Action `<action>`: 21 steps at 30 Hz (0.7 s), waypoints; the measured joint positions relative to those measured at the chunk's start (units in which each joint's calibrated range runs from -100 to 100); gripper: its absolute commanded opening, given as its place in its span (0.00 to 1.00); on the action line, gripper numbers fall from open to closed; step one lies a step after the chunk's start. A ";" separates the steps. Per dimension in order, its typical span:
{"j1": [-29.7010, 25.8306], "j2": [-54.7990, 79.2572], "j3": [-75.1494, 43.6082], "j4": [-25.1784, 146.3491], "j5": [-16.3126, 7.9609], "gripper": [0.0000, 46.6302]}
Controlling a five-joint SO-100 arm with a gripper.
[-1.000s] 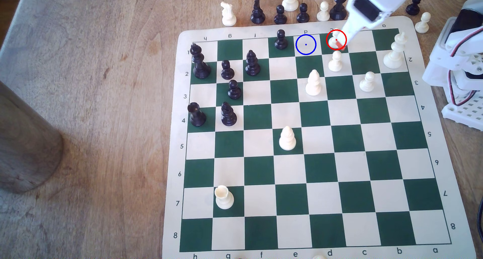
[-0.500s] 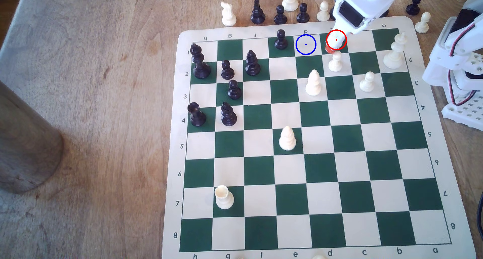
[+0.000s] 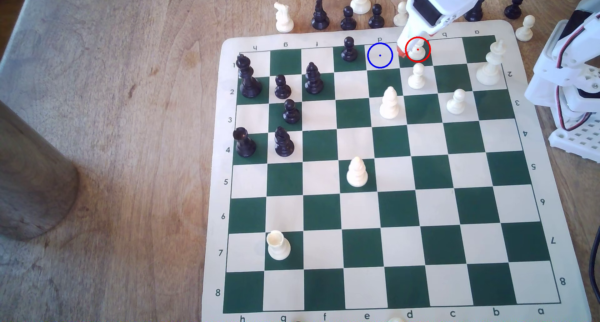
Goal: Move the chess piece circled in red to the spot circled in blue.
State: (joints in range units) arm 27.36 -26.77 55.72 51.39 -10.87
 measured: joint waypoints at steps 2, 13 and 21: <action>0.00 0.08 0.00 -0.24 0.00 0.46; -1.18 2.51 0.00 -3.27 -0.59 0.44; -1.92 3.52 0.00 -4.62 -0.59 0.25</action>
State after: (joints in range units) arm 25.44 -23.25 55.72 46.77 -11.45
